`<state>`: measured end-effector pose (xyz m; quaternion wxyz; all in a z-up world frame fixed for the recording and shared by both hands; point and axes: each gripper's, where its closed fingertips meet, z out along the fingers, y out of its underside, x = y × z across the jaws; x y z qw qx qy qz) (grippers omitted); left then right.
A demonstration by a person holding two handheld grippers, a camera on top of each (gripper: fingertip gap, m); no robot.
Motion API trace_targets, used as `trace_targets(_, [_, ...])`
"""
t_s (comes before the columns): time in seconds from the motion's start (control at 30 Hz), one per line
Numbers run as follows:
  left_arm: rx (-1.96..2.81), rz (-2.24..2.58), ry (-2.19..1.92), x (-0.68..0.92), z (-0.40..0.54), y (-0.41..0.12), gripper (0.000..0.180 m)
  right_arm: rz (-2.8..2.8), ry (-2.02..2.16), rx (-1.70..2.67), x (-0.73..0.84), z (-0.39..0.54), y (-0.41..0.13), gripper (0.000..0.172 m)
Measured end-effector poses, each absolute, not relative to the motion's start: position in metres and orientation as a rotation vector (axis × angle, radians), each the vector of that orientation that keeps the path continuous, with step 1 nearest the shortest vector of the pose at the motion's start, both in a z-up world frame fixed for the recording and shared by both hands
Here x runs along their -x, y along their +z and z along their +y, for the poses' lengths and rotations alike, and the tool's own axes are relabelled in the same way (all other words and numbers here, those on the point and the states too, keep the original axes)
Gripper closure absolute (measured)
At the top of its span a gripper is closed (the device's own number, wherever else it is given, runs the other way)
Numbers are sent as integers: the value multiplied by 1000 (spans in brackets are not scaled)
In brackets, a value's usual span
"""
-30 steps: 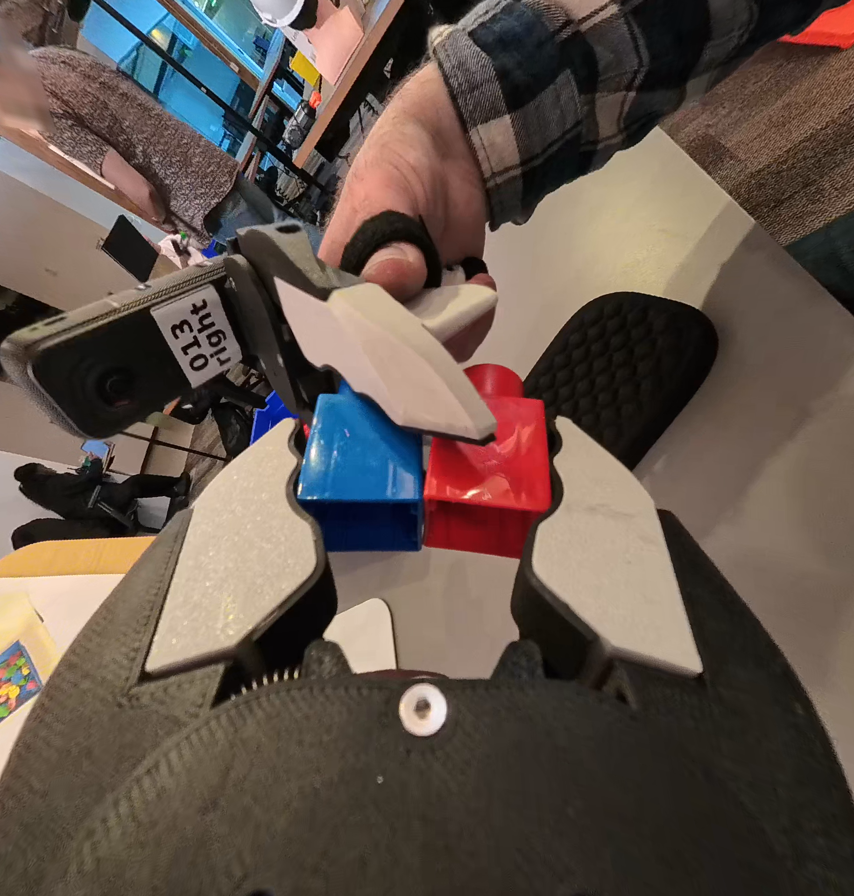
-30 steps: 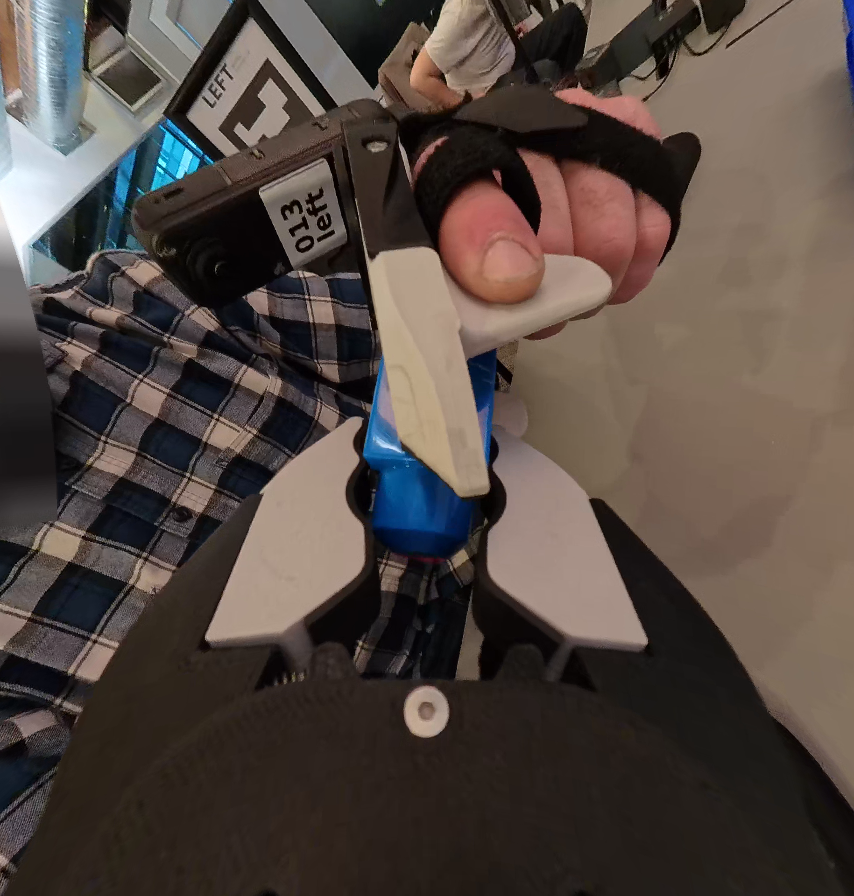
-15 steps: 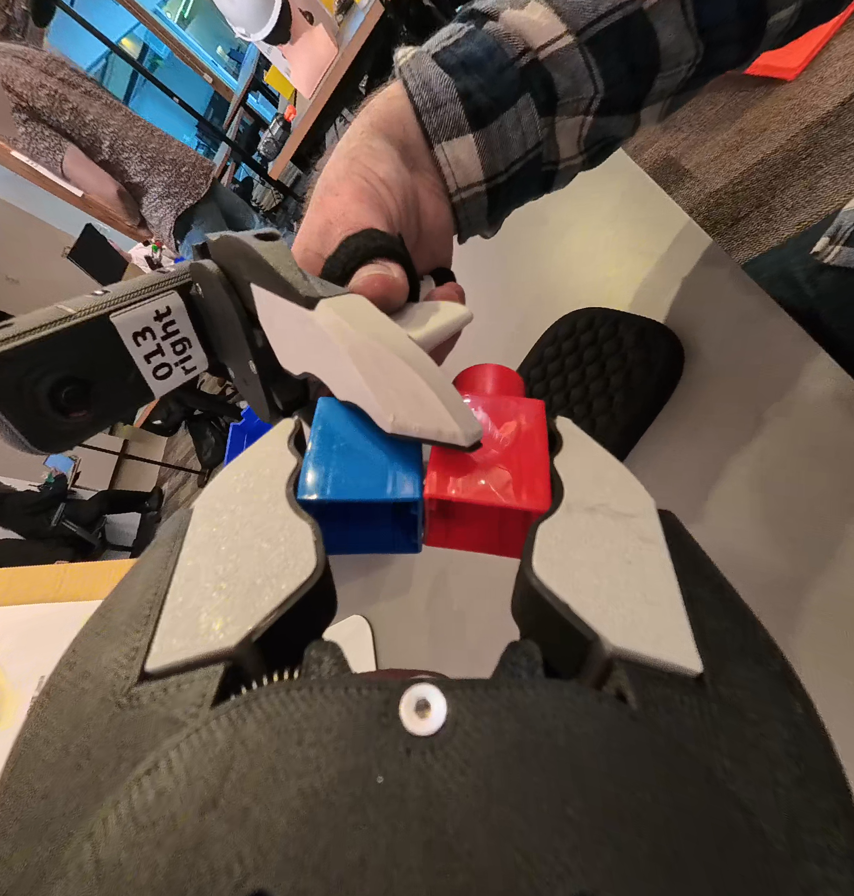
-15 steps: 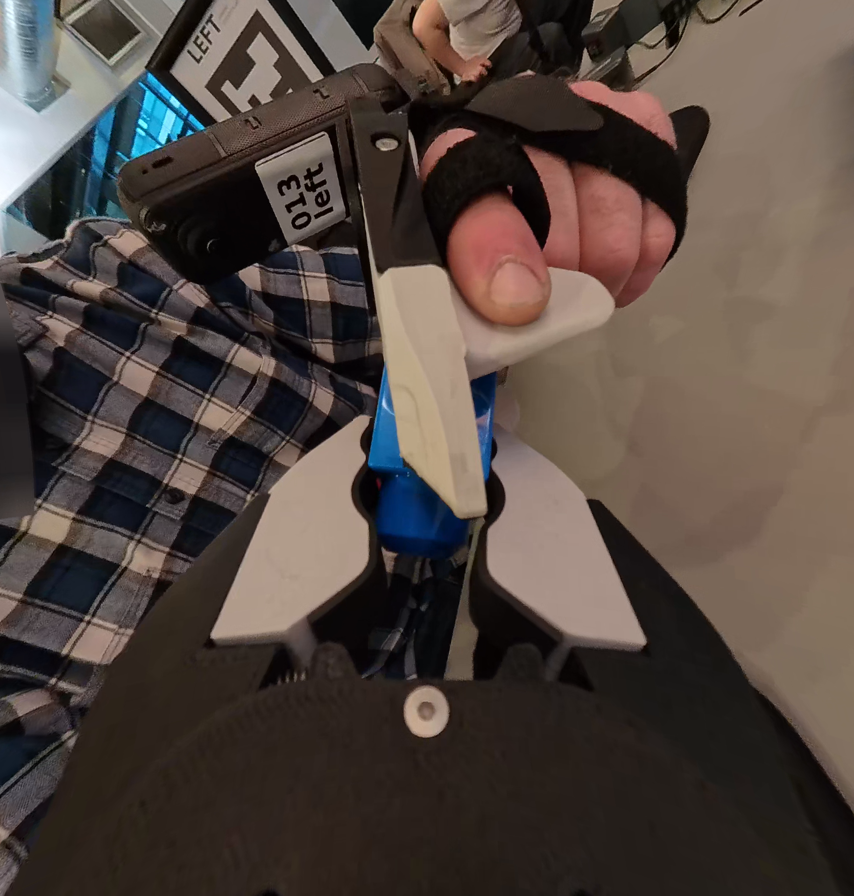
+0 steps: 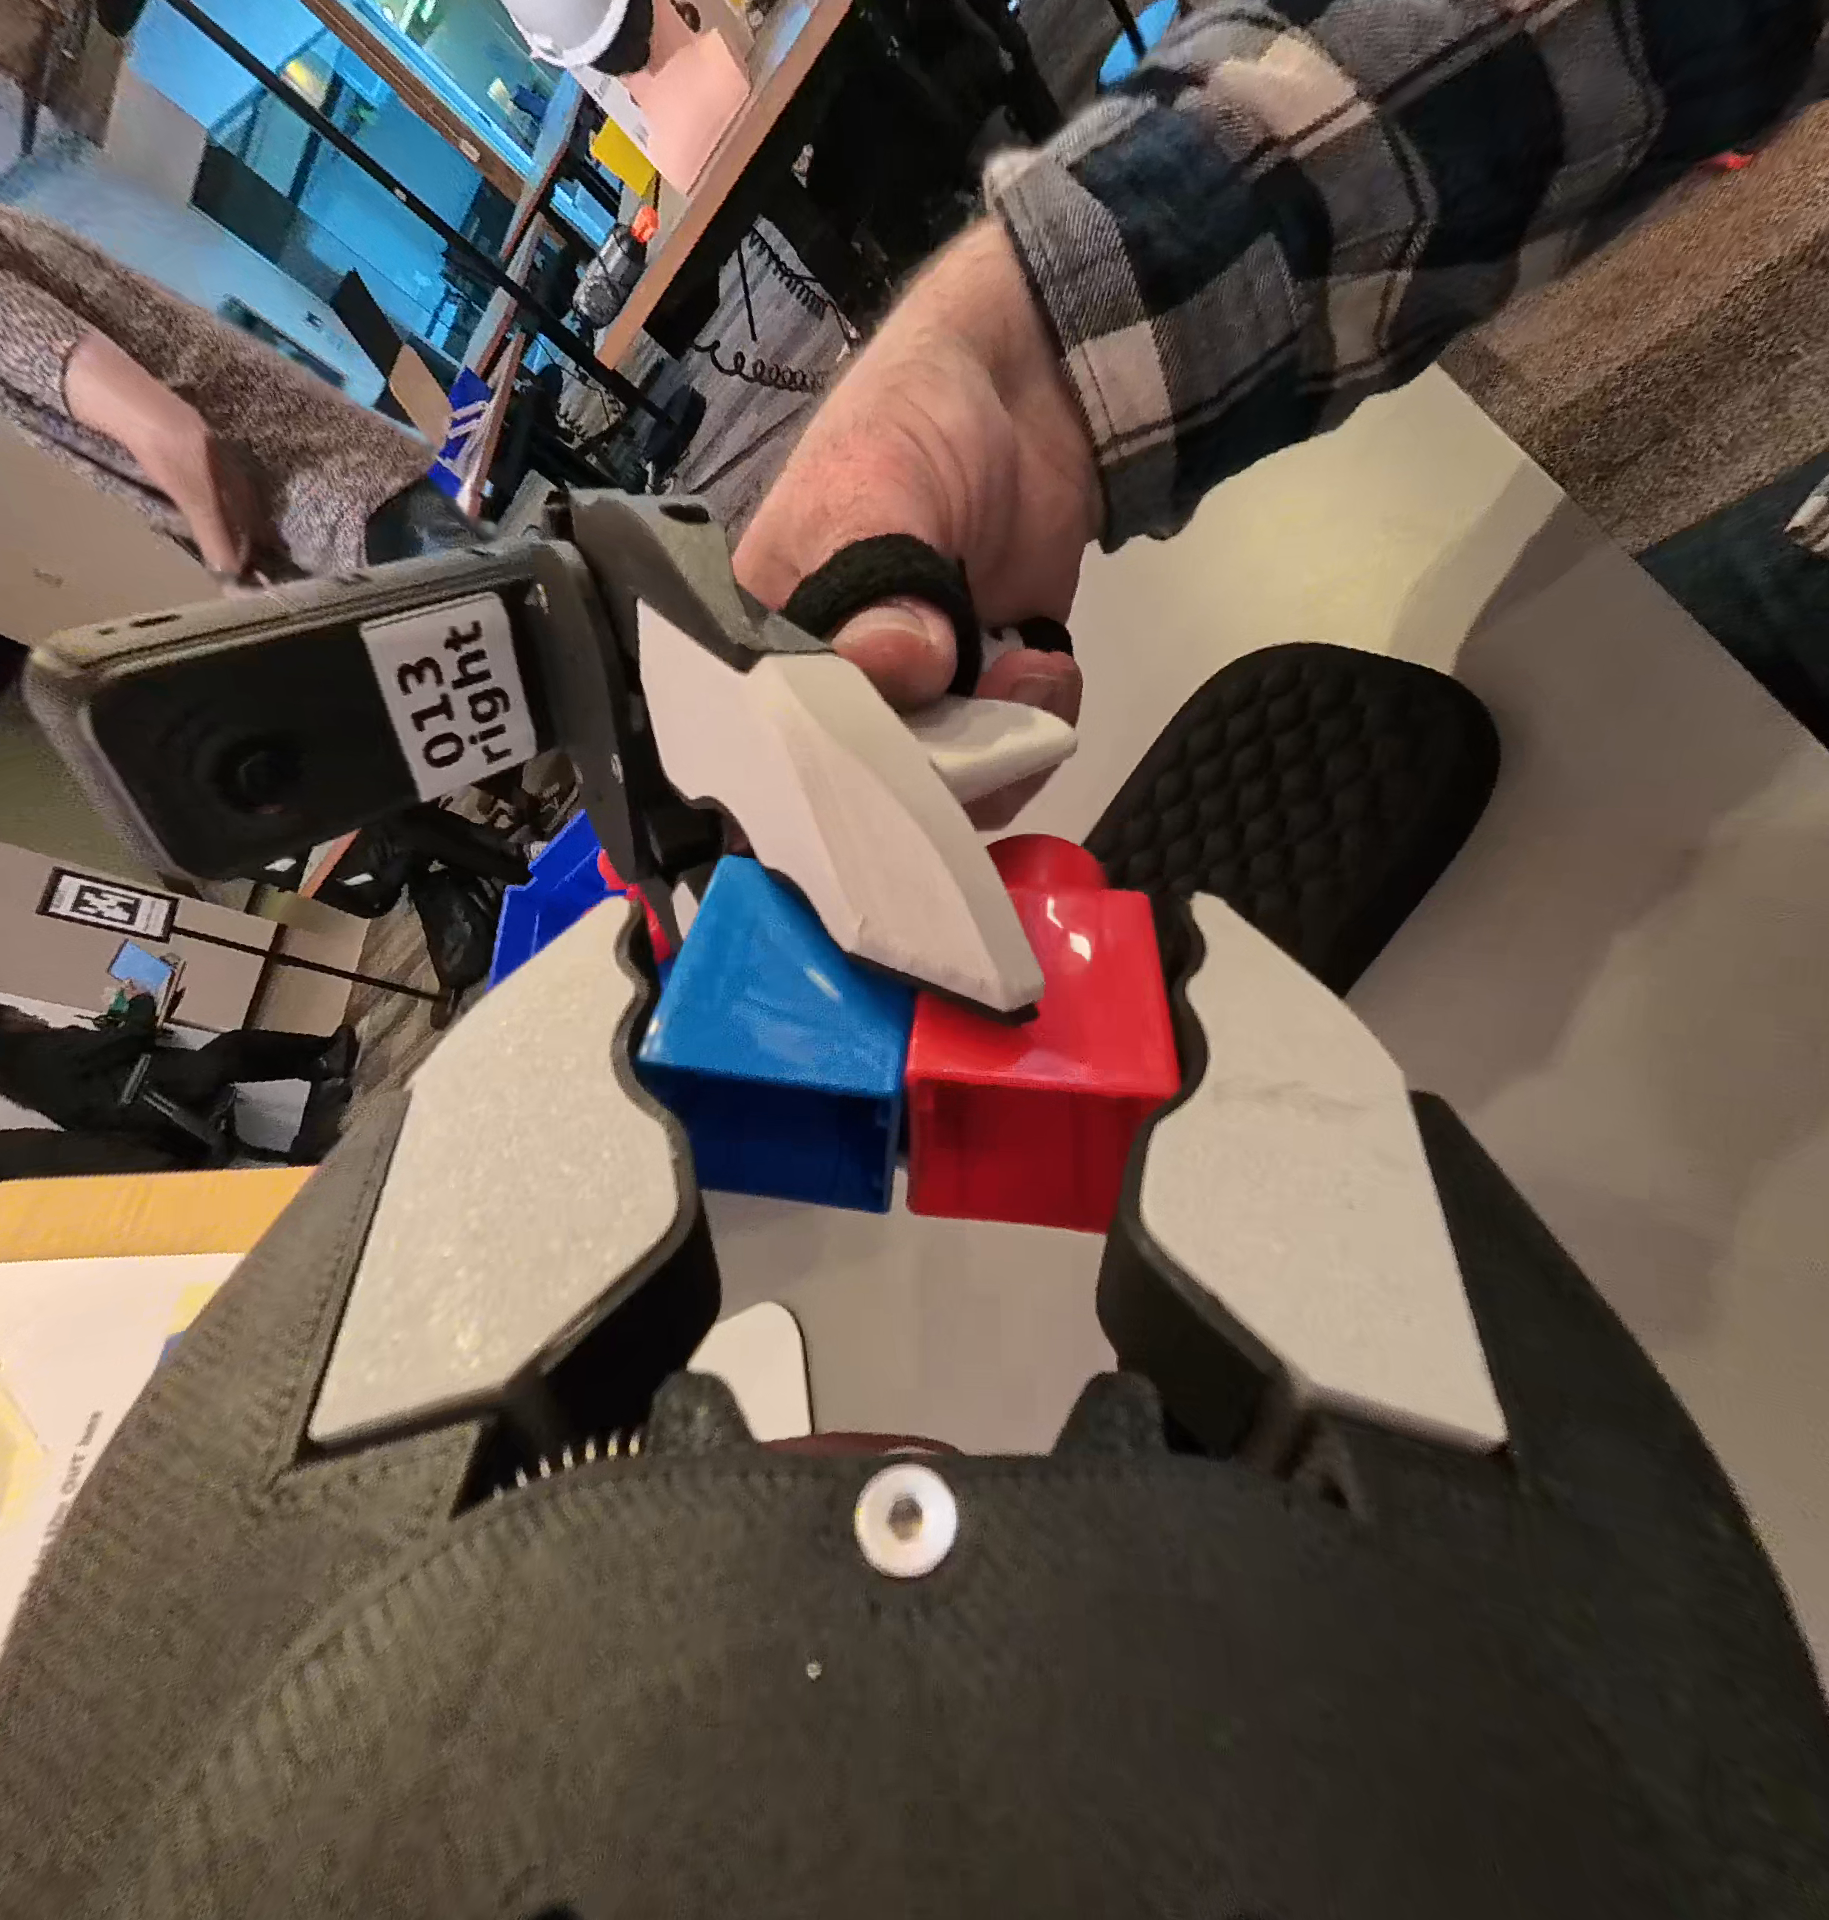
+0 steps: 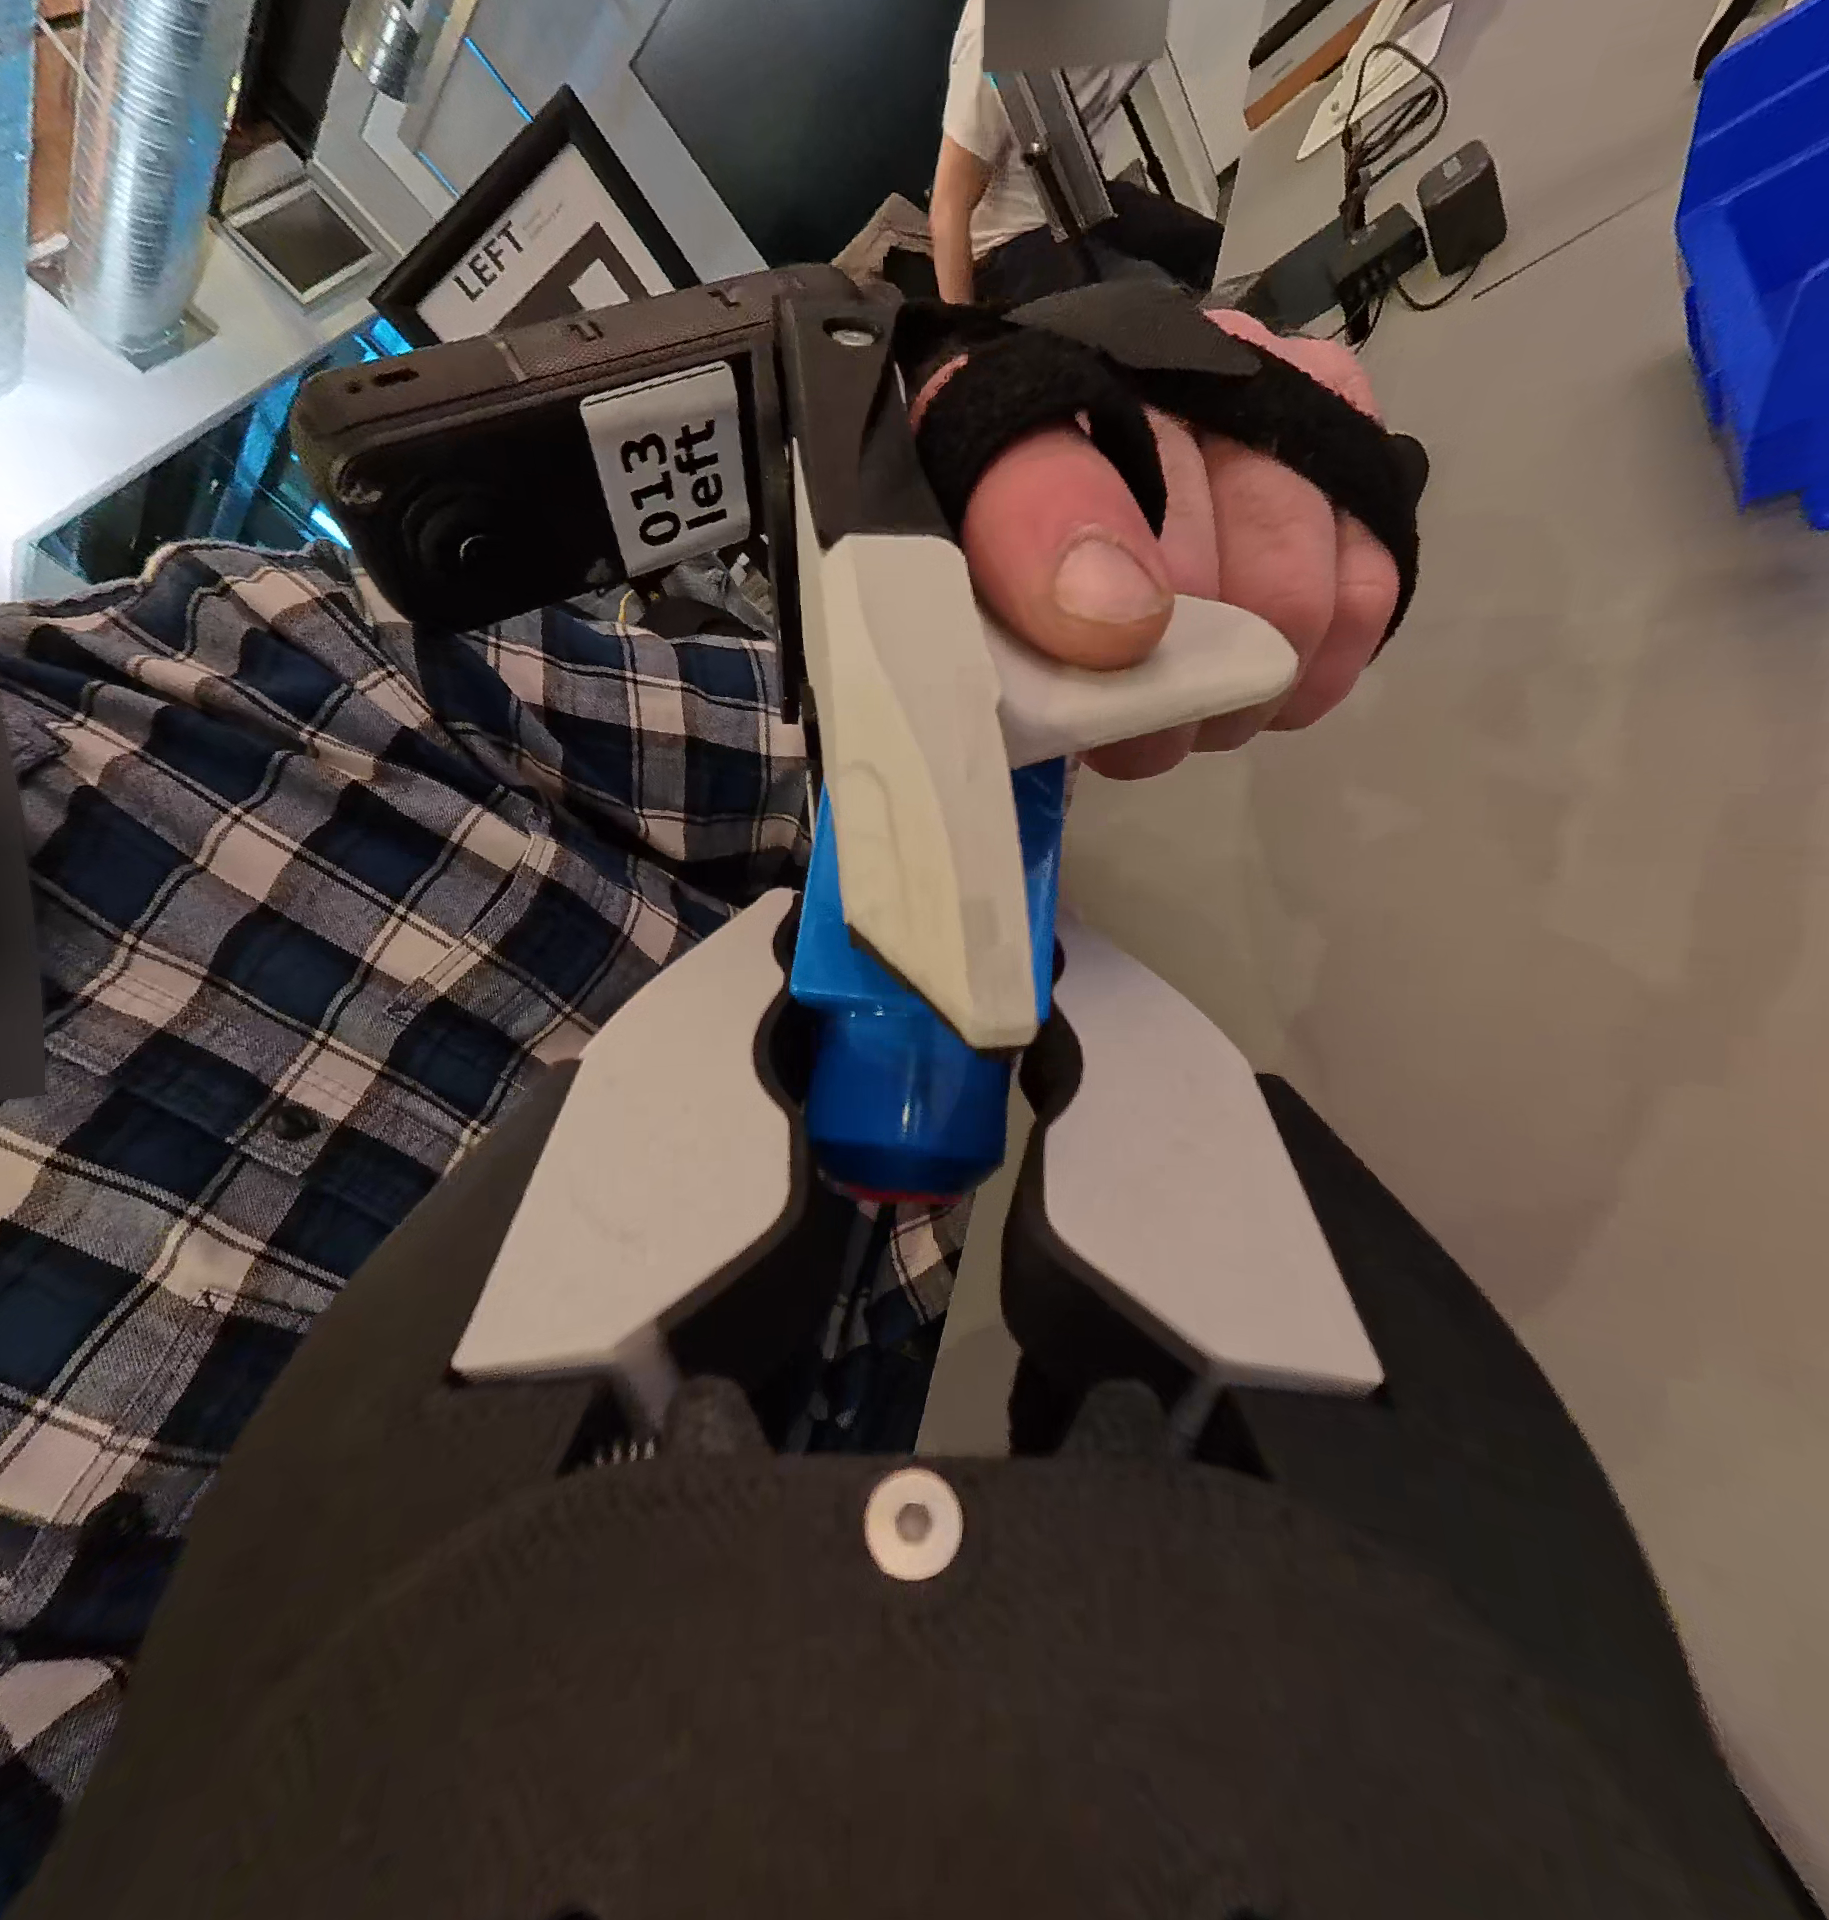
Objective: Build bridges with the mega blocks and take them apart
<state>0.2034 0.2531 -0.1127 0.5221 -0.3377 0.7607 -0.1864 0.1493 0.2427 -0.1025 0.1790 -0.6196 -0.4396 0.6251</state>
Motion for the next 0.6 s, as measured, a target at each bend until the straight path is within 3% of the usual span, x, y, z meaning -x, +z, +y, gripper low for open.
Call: trace_targets(0.6, [783,1810,-483,-203,247,-105,89,-1315,1804,1711,-148,234,-98,133])
